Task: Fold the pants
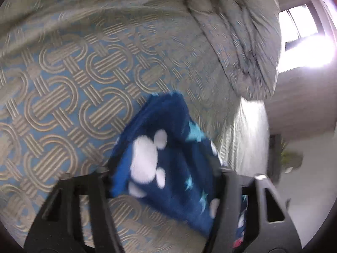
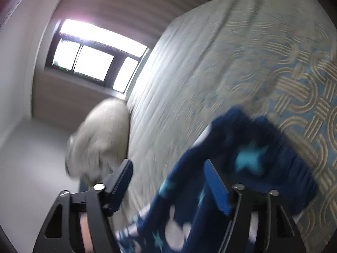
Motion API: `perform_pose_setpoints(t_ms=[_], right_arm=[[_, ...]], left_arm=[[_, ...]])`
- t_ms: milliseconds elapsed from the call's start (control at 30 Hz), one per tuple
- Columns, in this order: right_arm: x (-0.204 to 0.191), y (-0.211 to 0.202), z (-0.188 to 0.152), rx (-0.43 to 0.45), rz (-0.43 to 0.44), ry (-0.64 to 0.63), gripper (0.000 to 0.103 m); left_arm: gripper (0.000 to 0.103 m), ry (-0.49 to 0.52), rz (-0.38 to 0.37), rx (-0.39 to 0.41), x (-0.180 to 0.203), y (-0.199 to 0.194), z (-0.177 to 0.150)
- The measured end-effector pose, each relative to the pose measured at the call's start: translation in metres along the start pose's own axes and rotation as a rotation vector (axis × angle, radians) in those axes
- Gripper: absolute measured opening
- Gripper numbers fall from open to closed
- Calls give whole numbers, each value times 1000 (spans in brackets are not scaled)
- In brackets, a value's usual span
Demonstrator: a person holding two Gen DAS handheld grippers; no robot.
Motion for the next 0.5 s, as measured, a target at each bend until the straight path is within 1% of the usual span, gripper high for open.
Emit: perform_pose_setpoints(t_ms=[33, 100, 133, 200, 300, 333, 367, 433, 467, 500], right_arm=[[-12, 3, -8, -26, -19, -52, 48], [-38, 11, -26, -70, -68, -170, 34], [-49, 17, -37, -92, -93, -223, 33], [-62, 30, -53, -124, -113, -271, 30], [-76, 59, -68, -178, -119, -285, 30], [-79, 69, -71, -190, -125, -289, 30], [-82, 81, -75, -203, -134, -297, 30], [-81, 104, -80, -226, -162, -314, 30], [-77, 112, -83, -241, -185, -325, 30], [-75, 124, -87, -246, -234, -360, 30]], left_arm=[[35, 61, 11, -14, 11, 2, -7], [34, 142, 22, -38, 27, 6, -19], [34, 195, 23, -47, 39, 10, -28], [35, 261, 28, -52, 57, 19, -41], [35, 398, 72, -46, 89, 50, -56], [35, 423, 89, -44, 93, 59, -59], [35, 439, 117, -36, 95, 70, -61], [35, 450, 235, -3, 88, 85, -62], [35, 440, 316, 28, 78, 92, -62], [35, 433, 360, 43, 69, 96, -63]])
Point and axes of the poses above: each gripper's, at about its wrist camera, not at the fingertips, and y roughly the way its jaws point, x to its right, z to its top, the point moved 1 cm from there along y, roughly the way its jaws point
